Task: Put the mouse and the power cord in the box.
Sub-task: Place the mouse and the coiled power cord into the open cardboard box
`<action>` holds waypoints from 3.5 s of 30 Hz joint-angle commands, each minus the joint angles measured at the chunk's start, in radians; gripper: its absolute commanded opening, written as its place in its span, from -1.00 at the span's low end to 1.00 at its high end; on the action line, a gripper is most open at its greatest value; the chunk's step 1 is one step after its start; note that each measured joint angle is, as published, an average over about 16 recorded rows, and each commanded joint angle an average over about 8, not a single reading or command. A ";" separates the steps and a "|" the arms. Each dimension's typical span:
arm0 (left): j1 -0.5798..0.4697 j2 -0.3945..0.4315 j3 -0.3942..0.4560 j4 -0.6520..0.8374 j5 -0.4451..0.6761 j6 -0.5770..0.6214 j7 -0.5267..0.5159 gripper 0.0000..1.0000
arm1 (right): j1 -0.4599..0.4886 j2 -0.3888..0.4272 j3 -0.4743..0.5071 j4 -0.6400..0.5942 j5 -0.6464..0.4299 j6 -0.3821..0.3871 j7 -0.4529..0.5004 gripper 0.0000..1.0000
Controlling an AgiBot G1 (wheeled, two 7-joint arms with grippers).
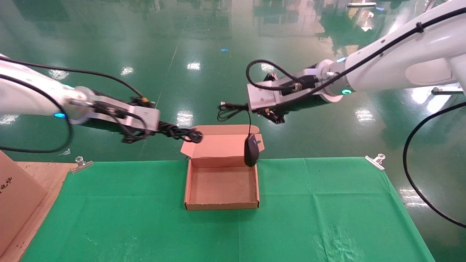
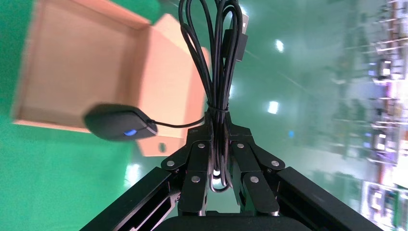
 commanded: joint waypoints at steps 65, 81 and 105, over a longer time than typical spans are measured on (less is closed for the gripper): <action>0.299 -0.019 0.105 -0.174 -0.412 -0.268 -0.088 1.00 | -0.069 -0.021 -0.018 -0.061 0.087 0.020 -0.115 -1.00; 0.279 -0.148 0.047 -0.099 -0.494 -0.143 0.048 1.00 | -0.218 -0.028 -0.247 0.203 0.123 0.310 0.045 -1.00; 0.272 -0.147 0.028 -0.052 -0.522 -0.119 0.089 1.00 | -0.251 -0.026 -0.415 0.241 0.180 0.406 0.119 1.00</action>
